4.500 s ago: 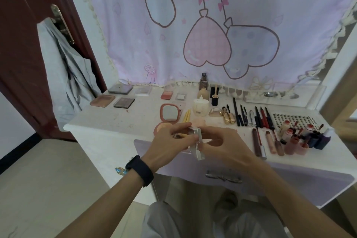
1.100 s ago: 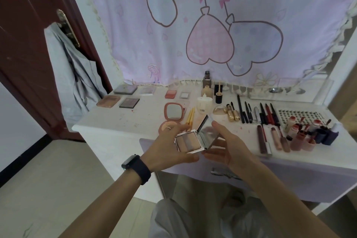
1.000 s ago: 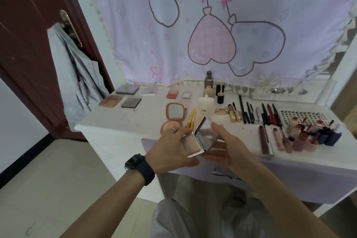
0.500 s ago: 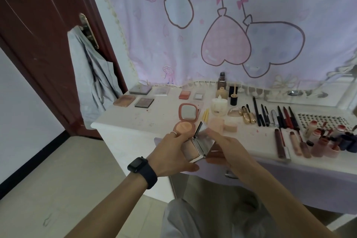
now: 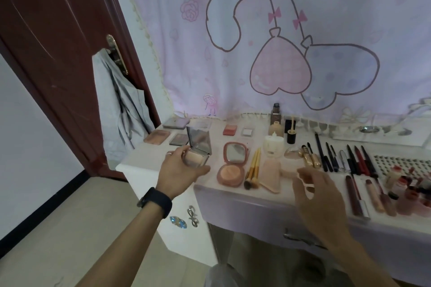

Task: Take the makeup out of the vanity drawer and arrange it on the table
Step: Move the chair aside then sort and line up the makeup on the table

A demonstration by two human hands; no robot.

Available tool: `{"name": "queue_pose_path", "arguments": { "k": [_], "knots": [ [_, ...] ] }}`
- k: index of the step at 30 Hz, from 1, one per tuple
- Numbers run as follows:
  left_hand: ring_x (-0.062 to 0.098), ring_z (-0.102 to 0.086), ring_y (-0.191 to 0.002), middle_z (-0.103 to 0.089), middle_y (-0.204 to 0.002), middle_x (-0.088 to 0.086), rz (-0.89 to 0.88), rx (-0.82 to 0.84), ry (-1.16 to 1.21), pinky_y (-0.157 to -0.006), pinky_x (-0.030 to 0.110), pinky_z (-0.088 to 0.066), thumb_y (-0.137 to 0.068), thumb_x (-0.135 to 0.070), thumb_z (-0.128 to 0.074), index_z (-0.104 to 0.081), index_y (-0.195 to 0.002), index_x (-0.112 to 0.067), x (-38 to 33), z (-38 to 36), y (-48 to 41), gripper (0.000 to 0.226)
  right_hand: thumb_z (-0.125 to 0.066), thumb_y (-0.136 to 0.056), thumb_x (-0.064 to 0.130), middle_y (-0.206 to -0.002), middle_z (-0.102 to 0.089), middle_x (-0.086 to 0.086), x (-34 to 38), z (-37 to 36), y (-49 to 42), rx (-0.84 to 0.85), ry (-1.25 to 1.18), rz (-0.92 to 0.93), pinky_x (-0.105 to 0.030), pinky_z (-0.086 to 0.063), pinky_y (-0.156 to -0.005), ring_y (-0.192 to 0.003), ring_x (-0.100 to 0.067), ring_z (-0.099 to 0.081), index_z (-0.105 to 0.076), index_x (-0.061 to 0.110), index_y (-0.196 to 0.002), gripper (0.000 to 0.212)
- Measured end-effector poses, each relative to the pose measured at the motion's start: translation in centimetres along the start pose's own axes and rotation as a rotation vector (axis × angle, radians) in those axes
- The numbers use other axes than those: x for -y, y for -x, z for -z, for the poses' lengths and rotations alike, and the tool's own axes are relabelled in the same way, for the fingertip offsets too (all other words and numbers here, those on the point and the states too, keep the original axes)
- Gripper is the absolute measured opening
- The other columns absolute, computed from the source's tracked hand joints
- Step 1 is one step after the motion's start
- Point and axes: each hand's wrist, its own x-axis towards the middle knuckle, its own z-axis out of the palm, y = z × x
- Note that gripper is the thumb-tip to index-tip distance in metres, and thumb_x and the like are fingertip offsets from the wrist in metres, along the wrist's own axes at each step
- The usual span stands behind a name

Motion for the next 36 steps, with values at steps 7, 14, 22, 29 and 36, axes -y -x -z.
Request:
{"name": "queue_pose_path", "arguments": {
  "k": [7, 14, 22, 29, 36],
  "knots": [
    [0.027, -0.068, -0.090, -0.073, -0.080, 0.006, 0.148, 0.085, -0.108, -0.084, 0.043, -0.056, -0.060, -0.034, -0.084, -0.067, -0.090, -0.008, -1.4, -2.5, -7.8, 0.044, -0.063, -0.091, 0.002, -0.129, -0.058, -0.021, -3.0, -1.6, -0.4, 0.007, 0.341, 0.003, -0.050, -0.050, -0.096, -0.122, -0.037, -0.051, -0.061, -0.003, -0.124, 0.034],
    [0.033, -0.043, -0.128, -0.056, -0.131, 0.013, 0.189, 0.136, -0.438, -0.102, 0.041, -0.041, -0.071, -0.066, -0.072, -0.060, -0.125, -0.014, -0.6, -7.3, -12.4, 0.077, -0.073, -0.080, 0.001, -0.119, -0.064, -0.024, -3.4, -2.4, -1.0, 0.002, 0.481, -0.026, -0.050, -0.058, -0.087, -0.111, -0.040, -0.061, -0.064, -0.007, -0.119, 0.041],
    [0.037, -0.045, -0.123, -0.057, -0.128, 0.019, 0.153, 0.156, -0.342, -0.100, 0.045, -0.042, -0.076, -0.068, -0.065, -0.059, -0.124, -0.009, 0.1, -9.3, -13.2, 0.076, -0.075, -0.078, 0.005, -0.115, -0.068, -0.023, -3.6, -2.5, -1.0, 0.036, 0.546, -0.018, -0.049, -0.058, -0.086, -0.105, -0.040, -0.065, -0.065, -0.008, -0.119, 0.043],
    [0.030, -0.044, -0.133, -0.051, -0.143, 0.013, 0.128, 0.140, -0.051, -0.114, 0.043, -0.034, -0.057, -0.057, -0.075, -0.040, -0.149, -0.014, 0.5, -8.6, -11.1, 0.108, -0.037, -0.092, 0.025, -0.116, -0.068, -0.029, -3.5, -2.6, -0.4, 0.014, 0.620, 0.005, -0.054, -0.053, -0.098, -0.111, -0.043, -0.064, -0.066, -0.014, -0.117, 0.054],
    [0.026, -0.054, -0.125, -0.058, -0.137, 0.009, 0.082, 0.099, -0.037, -0.106, 0.034, -0.041, -0.074, -0.040, -0.085, -0.044, -0.147, -0.013, 1.5, -9.2, -11.5, 0.088, -0.033, -0.094, 0.039, -0.127, -0.064, -0.027, -4.0, -2.8, -0.2, 0.085, 0.660, 0.009, -0.054, -0.043, -0.108, -0.121, -0.040, -0.061, -0.064, -0.010, -0.124, 0.066]
  ]
}}
